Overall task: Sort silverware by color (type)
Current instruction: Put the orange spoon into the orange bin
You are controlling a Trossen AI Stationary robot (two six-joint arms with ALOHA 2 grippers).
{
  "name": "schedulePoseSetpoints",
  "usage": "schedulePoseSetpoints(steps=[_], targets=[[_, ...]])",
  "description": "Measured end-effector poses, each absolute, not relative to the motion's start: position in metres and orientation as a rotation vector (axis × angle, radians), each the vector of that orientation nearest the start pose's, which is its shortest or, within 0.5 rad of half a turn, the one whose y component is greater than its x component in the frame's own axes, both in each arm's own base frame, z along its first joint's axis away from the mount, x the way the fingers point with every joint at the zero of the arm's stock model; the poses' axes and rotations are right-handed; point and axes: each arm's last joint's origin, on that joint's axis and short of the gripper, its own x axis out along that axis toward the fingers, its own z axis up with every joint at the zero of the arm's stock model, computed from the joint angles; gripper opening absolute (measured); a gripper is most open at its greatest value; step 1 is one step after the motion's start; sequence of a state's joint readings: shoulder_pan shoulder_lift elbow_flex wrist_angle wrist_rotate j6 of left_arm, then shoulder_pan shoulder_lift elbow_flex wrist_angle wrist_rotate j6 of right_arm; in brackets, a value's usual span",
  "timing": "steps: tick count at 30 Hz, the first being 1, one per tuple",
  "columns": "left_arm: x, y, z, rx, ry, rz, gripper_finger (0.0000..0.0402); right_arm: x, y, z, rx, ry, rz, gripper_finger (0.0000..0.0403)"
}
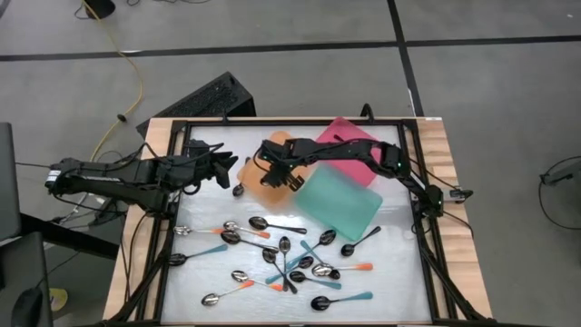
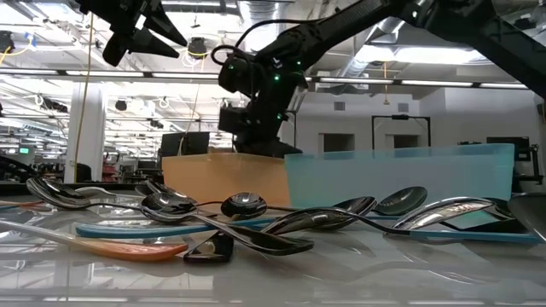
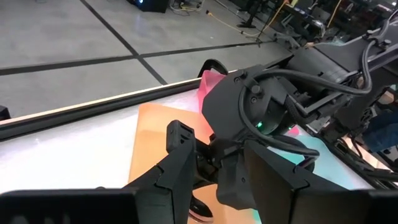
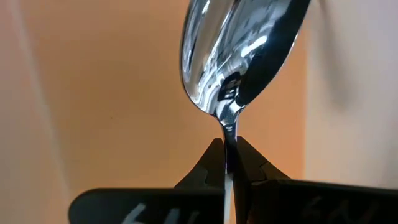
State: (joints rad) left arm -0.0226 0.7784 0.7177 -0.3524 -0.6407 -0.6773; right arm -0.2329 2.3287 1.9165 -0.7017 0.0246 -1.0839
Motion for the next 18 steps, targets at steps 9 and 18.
schedulePoseSetpoints(steps=[9, 18], targets=[[0.1638, 0.0136, 0.2971, -0.509, 0.176, 0.716, 0.0125, 0.4738, -0.1133, 0.1552, -0.821, 1.142, 0.403, 0.0012], [0.1638, 0.0136, 0.2972, -0.509, 0.175, 0.716, 0.0125, 0.4734, -0.1155, 0.1551, -0.812, 1.143, 0.394, 0.0016]])
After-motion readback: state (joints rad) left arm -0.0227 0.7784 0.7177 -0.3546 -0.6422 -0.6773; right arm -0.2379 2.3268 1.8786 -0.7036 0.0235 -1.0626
